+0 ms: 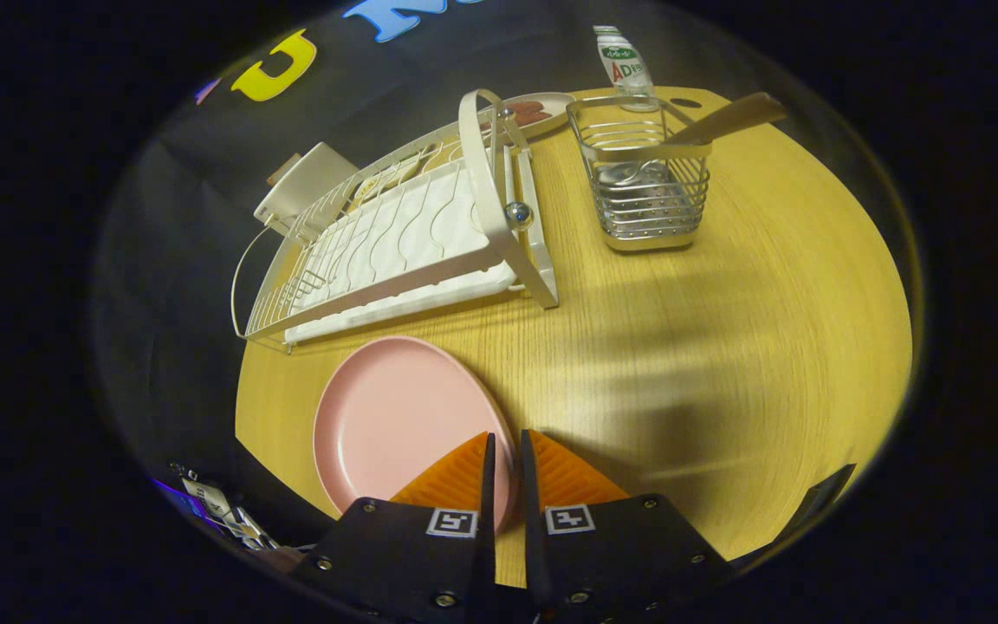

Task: Take the plate from the dish rack, then take the spoon from the basket and place it into the plate.

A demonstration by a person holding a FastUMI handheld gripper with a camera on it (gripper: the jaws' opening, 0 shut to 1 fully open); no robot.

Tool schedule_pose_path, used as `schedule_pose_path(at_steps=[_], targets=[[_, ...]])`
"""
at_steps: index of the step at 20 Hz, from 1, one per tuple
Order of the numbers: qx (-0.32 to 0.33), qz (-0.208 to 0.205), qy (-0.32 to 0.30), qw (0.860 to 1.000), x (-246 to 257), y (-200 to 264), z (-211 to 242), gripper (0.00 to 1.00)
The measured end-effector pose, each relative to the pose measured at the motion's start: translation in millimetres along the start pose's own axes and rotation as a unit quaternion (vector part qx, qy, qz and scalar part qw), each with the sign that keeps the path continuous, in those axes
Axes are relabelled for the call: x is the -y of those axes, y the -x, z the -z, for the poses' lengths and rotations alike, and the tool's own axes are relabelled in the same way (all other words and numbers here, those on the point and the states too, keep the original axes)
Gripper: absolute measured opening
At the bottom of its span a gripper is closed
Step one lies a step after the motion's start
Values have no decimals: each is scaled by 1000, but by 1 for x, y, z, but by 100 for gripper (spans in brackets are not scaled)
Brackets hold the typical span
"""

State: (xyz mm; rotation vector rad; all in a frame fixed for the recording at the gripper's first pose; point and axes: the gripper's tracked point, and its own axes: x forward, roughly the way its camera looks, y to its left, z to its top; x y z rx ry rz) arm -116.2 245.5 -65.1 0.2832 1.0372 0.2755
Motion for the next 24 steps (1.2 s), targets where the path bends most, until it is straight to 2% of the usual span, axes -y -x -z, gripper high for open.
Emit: schedule_pose_path(at_steps=[2,3,5,8,10,14,16,17,18,19,20,24], targets=[[30,16,22,999,6,14,-11,14],[55,26,39,997,11,23,-18,25],[112,55,74,989,21,41,-36,42],[181,92,123,971,39,59,-57,42],[214,92,138,963,42,68,-61,42],[337,136,151,919,68,107,-88,42],[366,136,136,911,76,109,-96,42],[373,129,124,910,80,110,-101,47],[382,127,113,908,84,109,-110,53],[391,124,103,906,89,111,-118,67],[399,123,96,904,94,111,-126,72],[418,96,70,901,103,97,-154,74]])
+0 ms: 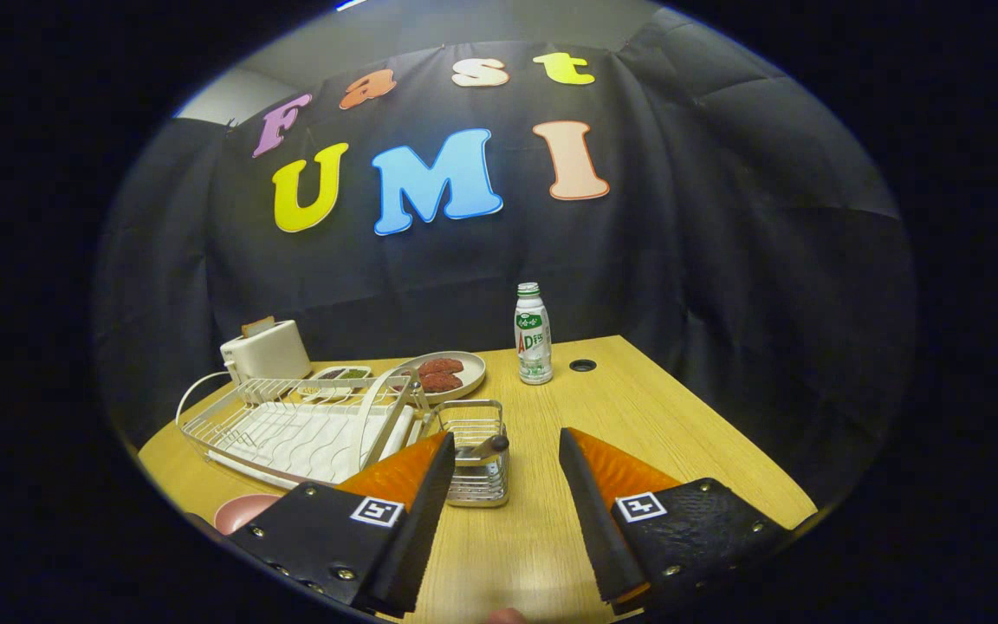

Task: Take the plate from the dish rack, then take the spoon from the basket and place it into the plate.

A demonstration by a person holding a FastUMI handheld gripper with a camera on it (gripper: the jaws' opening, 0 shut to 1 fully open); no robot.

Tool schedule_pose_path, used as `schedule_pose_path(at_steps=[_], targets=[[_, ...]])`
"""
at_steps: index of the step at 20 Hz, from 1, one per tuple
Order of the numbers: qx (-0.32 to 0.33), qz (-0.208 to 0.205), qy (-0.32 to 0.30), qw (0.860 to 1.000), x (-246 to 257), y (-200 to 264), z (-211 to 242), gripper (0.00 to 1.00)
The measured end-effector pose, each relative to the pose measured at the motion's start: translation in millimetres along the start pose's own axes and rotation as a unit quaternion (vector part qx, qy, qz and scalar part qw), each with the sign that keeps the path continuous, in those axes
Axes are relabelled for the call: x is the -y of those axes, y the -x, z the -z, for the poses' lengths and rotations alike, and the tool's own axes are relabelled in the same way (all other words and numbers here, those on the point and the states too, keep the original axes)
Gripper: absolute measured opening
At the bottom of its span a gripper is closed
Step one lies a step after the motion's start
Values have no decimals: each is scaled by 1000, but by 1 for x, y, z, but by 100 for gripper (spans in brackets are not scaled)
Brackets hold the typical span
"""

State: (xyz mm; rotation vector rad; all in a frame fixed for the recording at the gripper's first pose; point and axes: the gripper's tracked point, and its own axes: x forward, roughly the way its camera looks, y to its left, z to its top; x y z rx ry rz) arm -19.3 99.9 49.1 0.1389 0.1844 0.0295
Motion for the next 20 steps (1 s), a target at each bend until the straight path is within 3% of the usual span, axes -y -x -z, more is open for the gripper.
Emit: schedule_pose_path(at_steps=[7,10,11,13,15,17,19,20], targets=[[23,-24,-23,999,-5,-46,6,73],[46,-28,9,998,-8,-59,-3,48],[46,-38,19,998,-15,-62,-1,46],[33,-62,30,997,-26,-69,9,50],[44,-63,37,996,-26,-68,6,50],[56,-63,38,996,-29,-72,3,20],[53,-74,32,995,-34,-71,5,20],[48,-76,32,995,-35,-73,7,14]])
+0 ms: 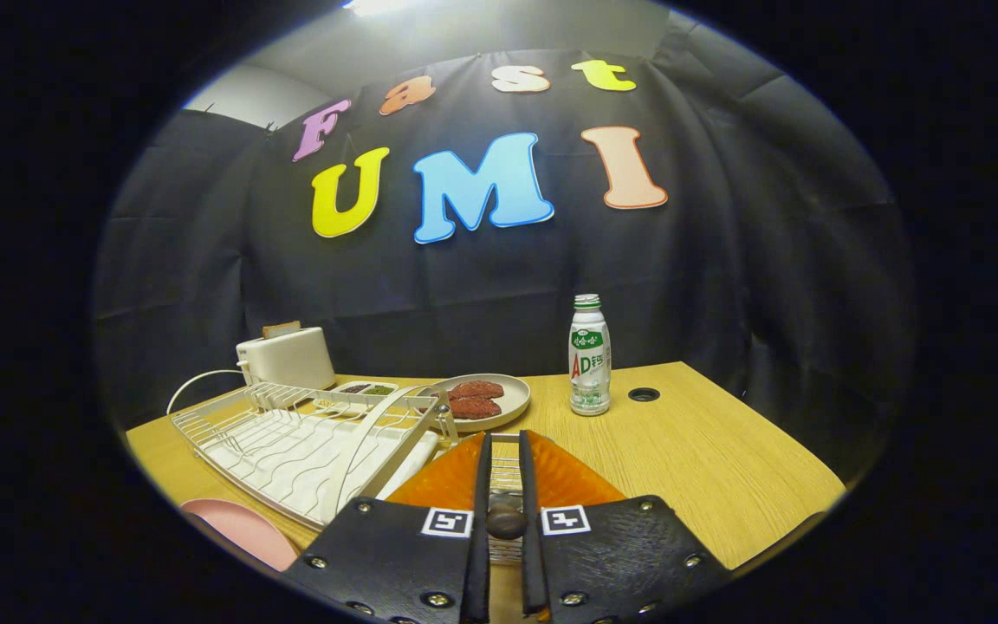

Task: Take the plate from the dish rack, then take the spoon from the basket and place it into the plate.

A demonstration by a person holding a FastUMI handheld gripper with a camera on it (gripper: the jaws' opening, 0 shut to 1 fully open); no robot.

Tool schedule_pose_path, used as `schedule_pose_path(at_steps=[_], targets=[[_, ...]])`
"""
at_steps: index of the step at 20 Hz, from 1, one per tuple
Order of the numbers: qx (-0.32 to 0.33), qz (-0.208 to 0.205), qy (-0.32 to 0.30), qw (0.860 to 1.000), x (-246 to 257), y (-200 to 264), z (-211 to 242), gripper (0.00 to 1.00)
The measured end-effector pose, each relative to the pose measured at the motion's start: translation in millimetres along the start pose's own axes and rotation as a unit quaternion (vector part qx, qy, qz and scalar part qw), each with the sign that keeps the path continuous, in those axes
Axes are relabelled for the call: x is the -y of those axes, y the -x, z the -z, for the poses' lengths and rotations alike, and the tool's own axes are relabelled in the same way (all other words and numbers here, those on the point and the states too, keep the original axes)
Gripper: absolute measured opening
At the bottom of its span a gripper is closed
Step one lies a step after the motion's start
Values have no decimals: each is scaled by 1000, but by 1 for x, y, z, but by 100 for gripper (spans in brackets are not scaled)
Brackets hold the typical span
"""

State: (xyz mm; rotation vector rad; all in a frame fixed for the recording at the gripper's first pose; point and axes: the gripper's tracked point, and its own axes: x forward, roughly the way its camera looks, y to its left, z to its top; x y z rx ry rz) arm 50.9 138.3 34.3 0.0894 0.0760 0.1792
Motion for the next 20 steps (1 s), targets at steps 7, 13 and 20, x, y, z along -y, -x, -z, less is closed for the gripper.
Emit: schedule_pose_path(at_steps=[7,13,20], targets=[[-41,7,-12,999,5,-1,-15,10],[-58,15,3,998,5,10,-50,10],[-42,14,22,999,-6,45,-107,10]])
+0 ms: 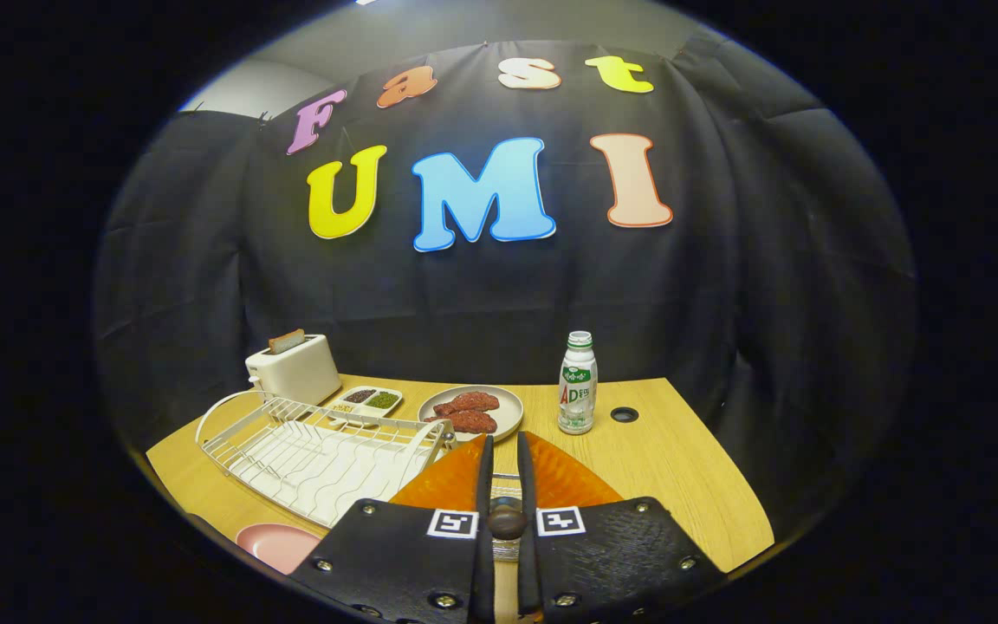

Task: Take the plate from the dish rack, then take the spoon from the basket and place it into the plate.

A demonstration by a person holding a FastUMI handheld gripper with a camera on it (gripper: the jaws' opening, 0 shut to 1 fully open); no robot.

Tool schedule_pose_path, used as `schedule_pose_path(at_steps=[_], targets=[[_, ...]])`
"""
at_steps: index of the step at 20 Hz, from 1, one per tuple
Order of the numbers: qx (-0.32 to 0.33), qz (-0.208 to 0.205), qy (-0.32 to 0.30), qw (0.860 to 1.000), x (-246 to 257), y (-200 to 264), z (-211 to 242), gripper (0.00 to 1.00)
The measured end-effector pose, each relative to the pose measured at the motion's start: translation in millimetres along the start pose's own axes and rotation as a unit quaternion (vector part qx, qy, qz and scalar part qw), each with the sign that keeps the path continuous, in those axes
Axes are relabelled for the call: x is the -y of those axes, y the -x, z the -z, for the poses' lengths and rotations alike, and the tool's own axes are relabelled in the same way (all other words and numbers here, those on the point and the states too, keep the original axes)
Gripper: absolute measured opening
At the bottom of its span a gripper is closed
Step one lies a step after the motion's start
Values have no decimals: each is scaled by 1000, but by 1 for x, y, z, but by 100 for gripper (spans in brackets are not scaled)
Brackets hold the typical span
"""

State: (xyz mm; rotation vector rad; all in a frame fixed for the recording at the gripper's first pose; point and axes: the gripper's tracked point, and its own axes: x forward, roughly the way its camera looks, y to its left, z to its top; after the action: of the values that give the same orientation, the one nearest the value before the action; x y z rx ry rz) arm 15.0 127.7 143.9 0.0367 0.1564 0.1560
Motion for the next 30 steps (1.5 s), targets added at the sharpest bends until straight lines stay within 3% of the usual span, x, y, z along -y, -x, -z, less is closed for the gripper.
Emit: schedule_pose_path(at_steps=[7,13,21,30], targets=[[34,-23,10,999,-45,54,-50,10],[25,-52,29,998,-89,91,-48,10],[-31,-98,9,995,-141,99,10,10],[-111,-174,41,978,-210,89,83,11]])
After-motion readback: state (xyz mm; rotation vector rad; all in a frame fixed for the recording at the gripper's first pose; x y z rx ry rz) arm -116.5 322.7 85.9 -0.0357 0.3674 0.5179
